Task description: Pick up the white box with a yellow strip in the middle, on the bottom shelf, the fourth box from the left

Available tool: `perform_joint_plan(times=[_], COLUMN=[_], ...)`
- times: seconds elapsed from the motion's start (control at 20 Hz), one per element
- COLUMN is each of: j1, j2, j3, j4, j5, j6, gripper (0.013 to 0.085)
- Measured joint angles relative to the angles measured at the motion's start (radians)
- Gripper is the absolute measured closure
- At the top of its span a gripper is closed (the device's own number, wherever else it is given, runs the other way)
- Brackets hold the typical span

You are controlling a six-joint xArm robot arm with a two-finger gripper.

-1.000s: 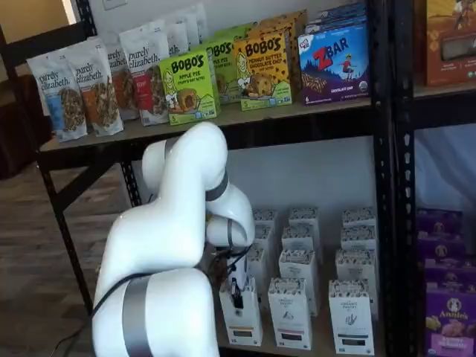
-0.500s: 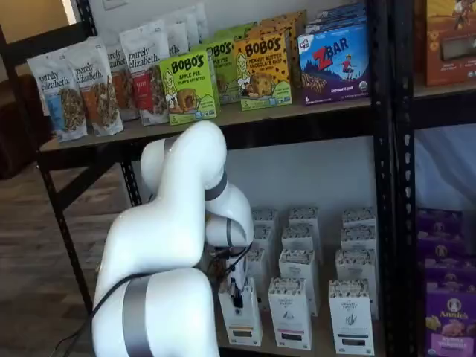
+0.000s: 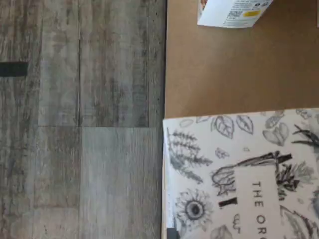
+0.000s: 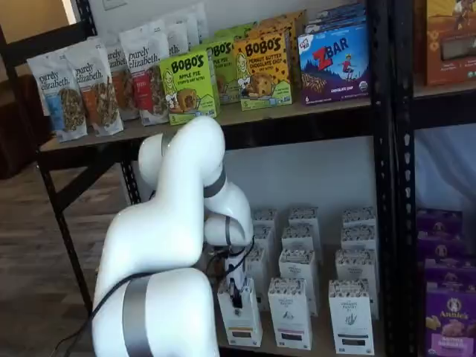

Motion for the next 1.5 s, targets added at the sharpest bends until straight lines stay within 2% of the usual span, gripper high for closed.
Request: perform_joint_plan(times=[0.4,1.0,1.35,1.5], j1=[0.013,0.026,0.042,0.048], j2=[-0.093,-0.264,-0.352,-0.389], j3=[0.144,0.383,0.493,0.536], j4=[0.034,0.135,0.156,0.140], j5=[-0.048,-0.107,-0.152,-0.167], j6=[-0.024,-0.112,-0.119,-0.098], gripper=[0.0530,0.0530,0.0530,0.0530])
